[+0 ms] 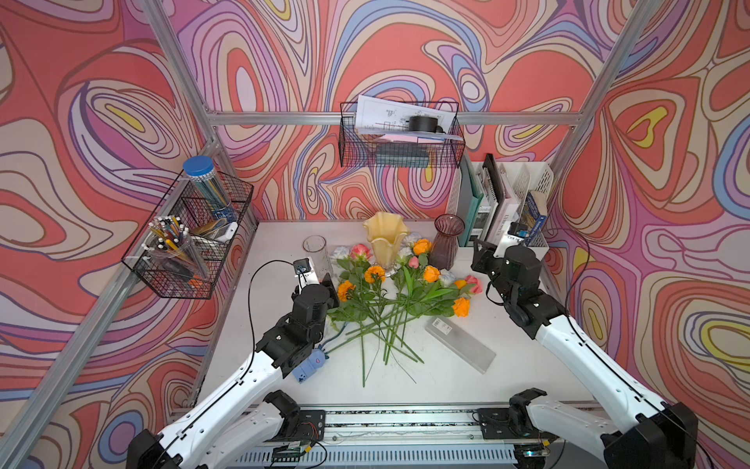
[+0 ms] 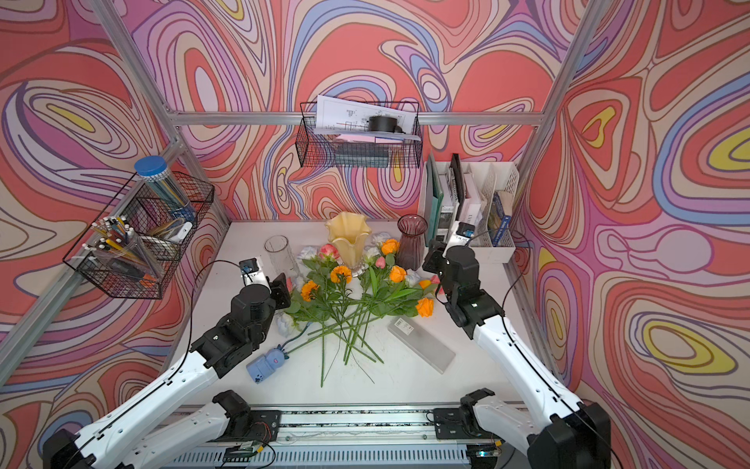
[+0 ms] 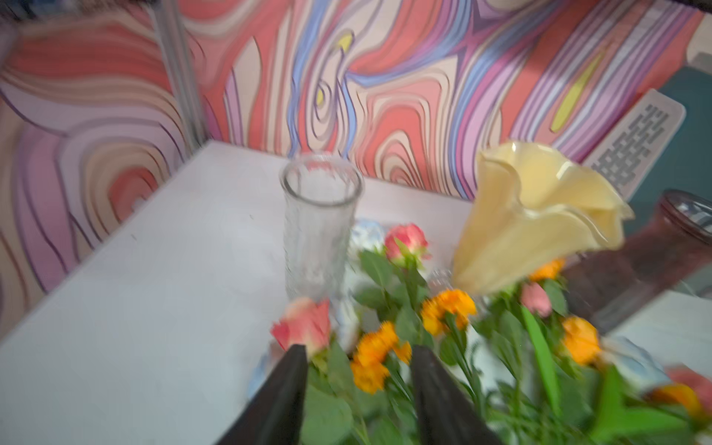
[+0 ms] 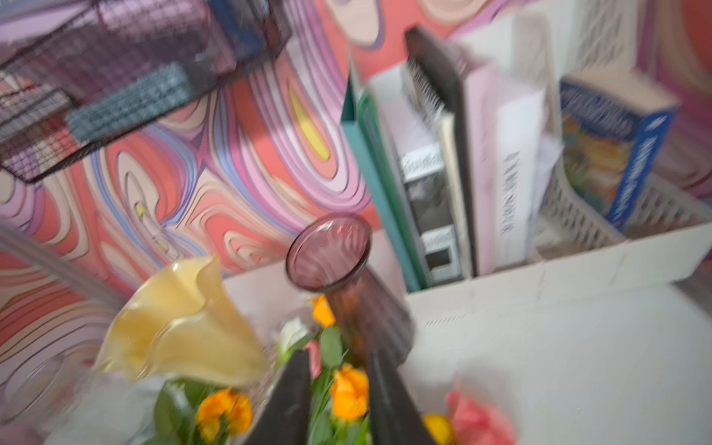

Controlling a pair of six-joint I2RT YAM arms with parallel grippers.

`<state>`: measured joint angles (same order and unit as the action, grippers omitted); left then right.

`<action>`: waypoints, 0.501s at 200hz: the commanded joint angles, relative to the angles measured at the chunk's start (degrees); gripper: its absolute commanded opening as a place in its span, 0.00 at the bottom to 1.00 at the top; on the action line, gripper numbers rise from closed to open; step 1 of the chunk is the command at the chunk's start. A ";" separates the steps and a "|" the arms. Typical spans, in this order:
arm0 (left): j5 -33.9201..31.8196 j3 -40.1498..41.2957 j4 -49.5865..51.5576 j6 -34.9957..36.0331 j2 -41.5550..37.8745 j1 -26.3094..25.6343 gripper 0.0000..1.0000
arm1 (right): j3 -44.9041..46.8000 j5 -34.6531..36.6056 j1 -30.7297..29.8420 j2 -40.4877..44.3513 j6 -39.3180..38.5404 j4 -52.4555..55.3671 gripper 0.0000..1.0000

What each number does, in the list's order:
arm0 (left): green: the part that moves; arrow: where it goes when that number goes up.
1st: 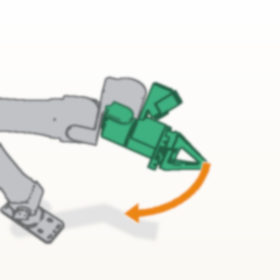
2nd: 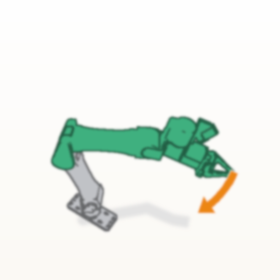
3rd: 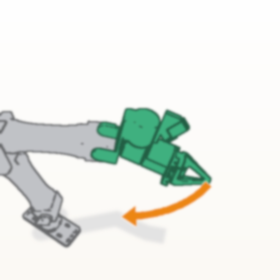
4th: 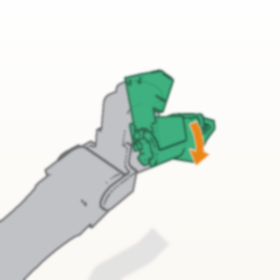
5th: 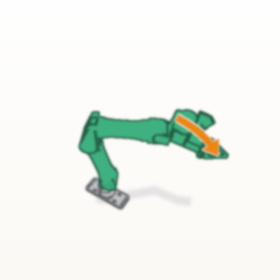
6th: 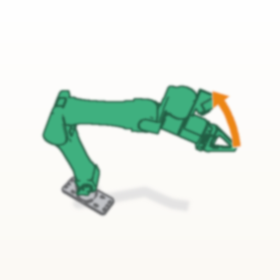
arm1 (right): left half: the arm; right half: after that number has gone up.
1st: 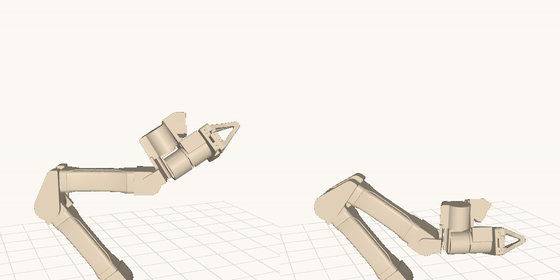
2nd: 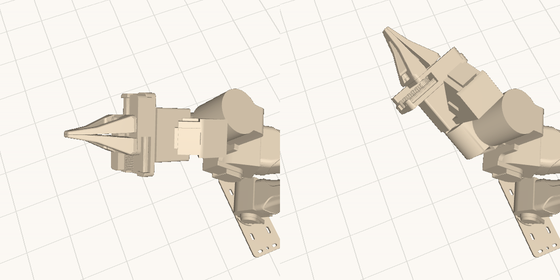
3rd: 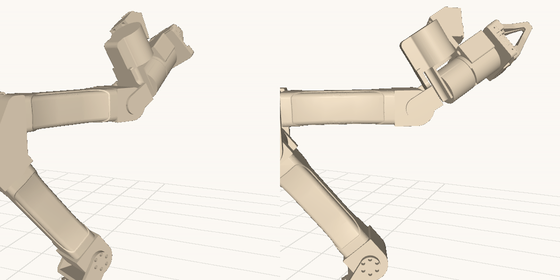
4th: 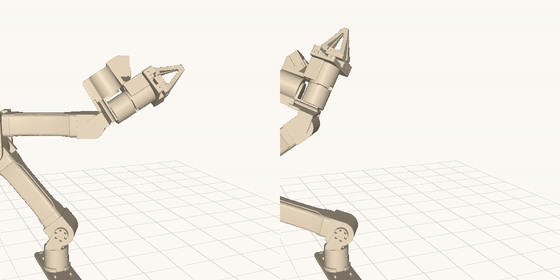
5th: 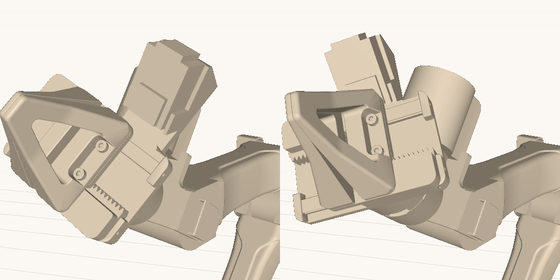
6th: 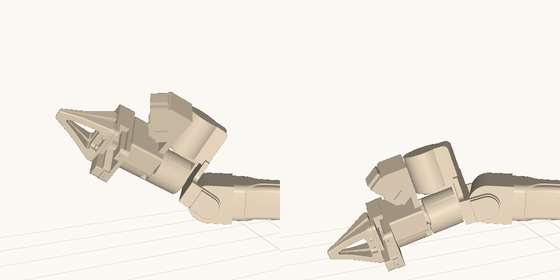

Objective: Arrange the flowers in different vases according to their colors
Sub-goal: Move the distractor to the center of the board, then adjust the distractor at the center of the board.

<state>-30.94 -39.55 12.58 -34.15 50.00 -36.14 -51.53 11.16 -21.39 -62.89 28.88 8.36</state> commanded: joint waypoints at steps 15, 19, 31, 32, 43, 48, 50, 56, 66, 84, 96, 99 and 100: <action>16.35 7.59 21.61 -27.91 -0.87 -5.61 0.00 | 10.07 -13.55 -9.23 -1.54 21.74 17.52 0.00; 17.29 8.73 21.04 -29.43 -1.39 -6.39 0.00 | 11.01 -13.84 -10.38 -1.53 22.96 17.21 0.00; 17.99 12.06 21.21 -33.62 -2.47 -9.29 0.00 | 12.09 -12.41 -13.75 -1.86 25.14 18.43 0.00; 17.96 12.18 21.32 -33.92 -2.55 -9.56 0.00 | 12.17 -12.13 -14.06 -1.87 25.24 18.48 0.00; 16.94 12.88 23.27 -36.61 -3.20 -12.21 0.00 | 12.51 -11.71 -15.85 -2.83 25.80 18.87 0.00; 16.70 13.23 23.78 -37.62 -3.52 -13.16 0.00 | 12.66 -12.75 -16.00 -3.53 26.09 18.64 0.00; 16.81 13.37 23.98 -37.87 -3.68 -13.50 0.00 | 12.74 -13.23 -15.97 -3.90 26.12 18.38 0.00; 17.56 13.95 23.95 -38.71 -3.92 -14.07 0.00 | 12.94 -15.03 -16.10 -5.03 26.13 17.46 0.00; 19.40 15.23 23.78 -40.48 -3.86 -14.44 0.00 | 13.04 -16.57 -16.71 -7.35 26.72 16.65 0.00; 19.62 17.99 23.63 -43.82 -4.22 -15.19 0.00 | 14.40 -16.96 -16.85 -10.06 27.63 14.22 0.00; 17.80 19.50 23.98 -45.50 -4.93 -15.27 0.00 | 14.40 -15.84 -16.85 -12.11 27.53 14.20 0.00; 16.97 19.85 24.27 -46.01 -5.11 -15.21 0.00 | 14.48 -15.78 -16.85 -12.75 27.56 14.04 0.00; 16.75 19.90 24.39 -46.09 -5.14 -15.20 0.00 | 14.50 -15.71 -16.80 -12.99 27.60 13.87 0.00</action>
<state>-12.80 -22.41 33.58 -73.12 46.06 -50.94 -38.11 -4.10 -37.87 -72.75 54.30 24.10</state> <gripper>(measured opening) 0.062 0.041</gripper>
